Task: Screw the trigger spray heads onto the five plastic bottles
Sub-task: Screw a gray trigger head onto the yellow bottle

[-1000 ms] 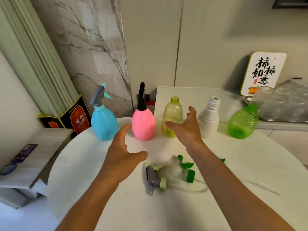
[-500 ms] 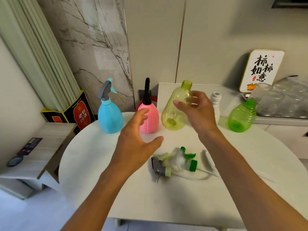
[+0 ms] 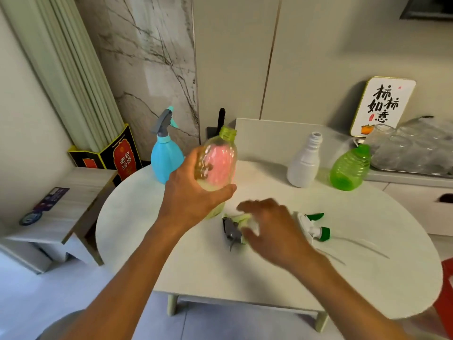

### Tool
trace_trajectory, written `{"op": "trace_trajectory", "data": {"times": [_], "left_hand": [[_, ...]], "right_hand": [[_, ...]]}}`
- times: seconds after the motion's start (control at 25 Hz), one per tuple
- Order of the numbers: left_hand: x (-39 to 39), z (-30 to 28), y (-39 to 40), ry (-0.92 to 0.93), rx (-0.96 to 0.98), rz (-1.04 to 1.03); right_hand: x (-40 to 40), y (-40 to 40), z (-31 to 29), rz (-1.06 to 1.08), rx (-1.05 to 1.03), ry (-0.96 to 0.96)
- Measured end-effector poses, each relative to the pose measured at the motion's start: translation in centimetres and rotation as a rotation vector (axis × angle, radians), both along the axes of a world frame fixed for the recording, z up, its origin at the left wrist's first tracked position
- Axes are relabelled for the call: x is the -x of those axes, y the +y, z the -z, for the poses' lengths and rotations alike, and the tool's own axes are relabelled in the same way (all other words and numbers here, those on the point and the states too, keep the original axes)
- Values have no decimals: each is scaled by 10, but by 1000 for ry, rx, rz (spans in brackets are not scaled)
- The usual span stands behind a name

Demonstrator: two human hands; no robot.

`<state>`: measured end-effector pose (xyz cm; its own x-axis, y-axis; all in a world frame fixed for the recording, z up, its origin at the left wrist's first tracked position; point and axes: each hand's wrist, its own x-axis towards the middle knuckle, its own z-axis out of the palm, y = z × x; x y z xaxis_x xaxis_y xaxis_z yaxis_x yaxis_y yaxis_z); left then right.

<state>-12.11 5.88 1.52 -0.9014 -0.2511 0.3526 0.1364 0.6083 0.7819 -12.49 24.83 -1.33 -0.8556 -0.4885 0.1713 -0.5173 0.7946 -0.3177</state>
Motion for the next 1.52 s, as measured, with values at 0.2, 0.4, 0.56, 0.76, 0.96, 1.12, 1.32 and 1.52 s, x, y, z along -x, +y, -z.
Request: {"op": "trace_trajectory", "data": {"times": [0.2,0.4,0.56,0.76,0.96,1.12,1.32,1.52], "left_hand": [[4,13,-2,-34,147,15],[3,8,-14,0,238,32],[-4,7,-27,-9,384,23],[-7,17,-25,-115,566,101],[-4,25,-18,-95,596,96],[-3,28,-11,-49,611,114],[0,28,-6,-3,609,180],[-3,25,3,79,652,254]], "right_hand": [[-10,-16,48,-79,-385,154],[-6,12,-12,48,397,30],[22,71,-73,129,1391,-135],[48,107,-64,284,1818,-374],[55,116,-59,331,1931,-373],[56,119,-57,350,1914,-409],[44,85,-47,319,1871,-503],[22,34,-24,141,1532,-598]]}}
